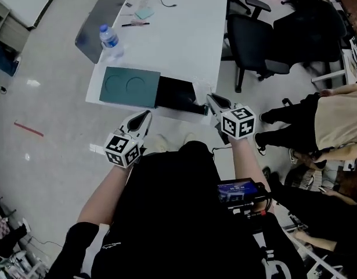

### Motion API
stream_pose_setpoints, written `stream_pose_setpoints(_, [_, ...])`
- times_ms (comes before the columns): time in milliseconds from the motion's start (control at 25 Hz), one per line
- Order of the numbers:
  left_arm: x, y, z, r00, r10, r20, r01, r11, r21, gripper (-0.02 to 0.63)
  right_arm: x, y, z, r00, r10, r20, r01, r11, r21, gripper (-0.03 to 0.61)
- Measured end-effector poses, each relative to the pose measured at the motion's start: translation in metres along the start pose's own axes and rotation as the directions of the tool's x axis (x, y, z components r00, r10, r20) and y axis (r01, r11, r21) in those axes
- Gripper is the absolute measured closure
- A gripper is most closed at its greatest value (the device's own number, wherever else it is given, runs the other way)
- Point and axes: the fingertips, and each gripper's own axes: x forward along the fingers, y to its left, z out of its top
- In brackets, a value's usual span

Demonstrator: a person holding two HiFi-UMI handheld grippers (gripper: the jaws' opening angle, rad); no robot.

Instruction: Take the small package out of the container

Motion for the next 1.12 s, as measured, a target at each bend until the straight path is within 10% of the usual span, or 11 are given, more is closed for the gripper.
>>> stream_pose_setpoints(1120, [0.041,-0.097,-0.005,0.997,-0.071,-0.038,0.073,0.995,0.071,0.603,-0.169,-0.053,-0.048,0.936,-0.087,0.340,0.048,0.992,0.120,0.537])
